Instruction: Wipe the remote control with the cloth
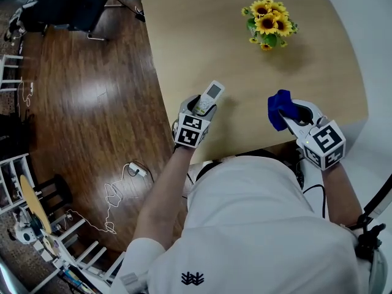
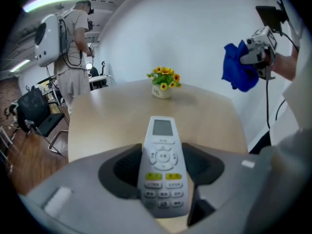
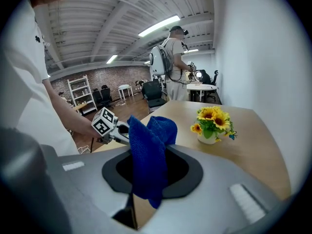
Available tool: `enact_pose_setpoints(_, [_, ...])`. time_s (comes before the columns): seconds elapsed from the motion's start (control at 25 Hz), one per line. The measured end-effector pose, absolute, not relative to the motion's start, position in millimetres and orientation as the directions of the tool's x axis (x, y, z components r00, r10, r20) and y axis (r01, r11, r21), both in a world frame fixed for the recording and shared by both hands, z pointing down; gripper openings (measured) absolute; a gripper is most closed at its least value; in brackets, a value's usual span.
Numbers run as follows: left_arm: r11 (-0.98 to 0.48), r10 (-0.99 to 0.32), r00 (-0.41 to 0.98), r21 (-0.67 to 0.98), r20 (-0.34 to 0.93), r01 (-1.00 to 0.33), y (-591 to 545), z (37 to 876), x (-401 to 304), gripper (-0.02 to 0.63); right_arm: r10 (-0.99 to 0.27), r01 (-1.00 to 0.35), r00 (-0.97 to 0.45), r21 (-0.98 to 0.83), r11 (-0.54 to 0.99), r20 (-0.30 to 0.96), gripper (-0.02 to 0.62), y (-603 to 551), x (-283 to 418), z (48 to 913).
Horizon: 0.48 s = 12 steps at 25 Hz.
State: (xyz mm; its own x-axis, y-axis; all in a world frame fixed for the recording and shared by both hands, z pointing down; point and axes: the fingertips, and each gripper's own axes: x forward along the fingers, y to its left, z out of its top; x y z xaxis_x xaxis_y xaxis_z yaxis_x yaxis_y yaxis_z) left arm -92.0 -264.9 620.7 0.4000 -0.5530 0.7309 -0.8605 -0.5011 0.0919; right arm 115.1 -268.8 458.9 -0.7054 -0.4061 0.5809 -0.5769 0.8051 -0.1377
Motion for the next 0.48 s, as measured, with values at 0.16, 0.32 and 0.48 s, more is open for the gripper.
enact_pose_setpoints(0.16, [-0.509,-0.591,0.429,0.097,0.683,-0.855,-257,590,-86,0.276,-0.42,-0.572,-0.719,-0.127,0.81,0.554,0.08,-271,103,449])
enact_pose_setpoints(0.32, [-0.525,-0.627,0.45,0.083,0.636,-0.847,-248,557,-83,0.276,-0.433,-0.561,-0.737,-0.113,0.82,0.52,0.08,-270,87,431])
enact_pose_setpoints(0.48, [-0.548,-0.655,0.455,0.035,0.603,-0.836,-234,536,-87,0.276,-0.451,-0.542,-0.771,-0.092,0.835,0.45,0.08,-260,65,403])
